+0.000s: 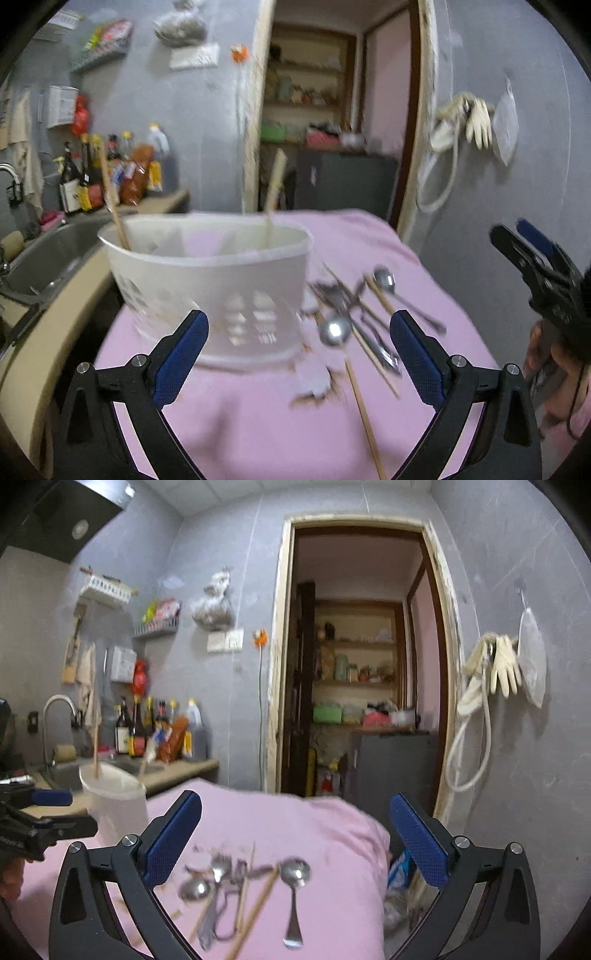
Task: Organize utensils
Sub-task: 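Lower the right tool to the pile and grasp a metal spoon by its bowl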
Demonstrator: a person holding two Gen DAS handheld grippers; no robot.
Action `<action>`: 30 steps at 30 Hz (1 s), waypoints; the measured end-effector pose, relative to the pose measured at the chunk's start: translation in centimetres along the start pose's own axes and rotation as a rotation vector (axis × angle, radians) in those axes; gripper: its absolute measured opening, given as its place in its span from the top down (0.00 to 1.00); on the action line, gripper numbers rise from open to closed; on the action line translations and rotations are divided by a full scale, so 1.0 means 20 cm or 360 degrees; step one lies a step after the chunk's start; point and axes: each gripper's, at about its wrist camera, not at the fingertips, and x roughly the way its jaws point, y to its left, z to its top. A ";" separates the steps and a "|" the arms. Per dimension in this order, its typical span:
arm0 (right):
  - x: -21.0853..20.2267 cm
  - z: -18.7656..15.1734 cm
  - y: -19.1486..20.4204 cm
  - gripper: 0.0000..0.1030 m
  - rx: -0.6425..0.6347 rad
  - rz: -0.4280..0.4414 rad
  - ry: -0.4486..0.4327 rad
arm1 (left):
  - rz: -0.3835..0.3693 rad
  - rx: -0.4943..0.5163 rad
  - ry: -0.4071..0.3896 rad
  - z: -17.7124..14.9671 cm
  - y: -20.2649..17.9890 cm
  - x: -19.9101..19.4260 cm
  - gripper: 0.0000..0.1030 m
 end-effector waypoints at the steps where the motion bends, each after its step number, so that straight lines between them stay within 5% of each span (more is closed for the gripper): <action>1: 0.01 -0.01 -0.01 0.00 0.0000 -0.0001 0.0030 | -0.0009 0.0012 0.0034 -0.01 -0.02 0.02 0.06; 7: 0.18 -0.14 -0.09 0.00 0.0054 0.0015 0.0383 | -0.0074 0.0097 0.0316 -0.08 -0.11 0.17 0.08; 15: 0.38 -0.25 -0.13 0.21 0.0079 0.0145 0.0778 | -0.0154 0.0094 0.0743 -0.17 -0.15 0.40 0.57; 24: 0.59 -0.35 -0.07 0.35 -0.0073 0.0205 0.1116 | -0.0094 0.0232 0.0789 -0.16 -0.23 0.51 0.78; 27: 0.66 -0.35 -0.07 0.35 -0.0134 0.0189 0.1137 | -0.0067 0.0179 0.0787 -0.14 -0.21 0.56 0.93; 30: 0.75 -0.34 -0.06 0.35 -0.0164 0.0173 0.1146 | -0.0066 0.0052 0.0767 -0.11 -0.17 0.60 0.96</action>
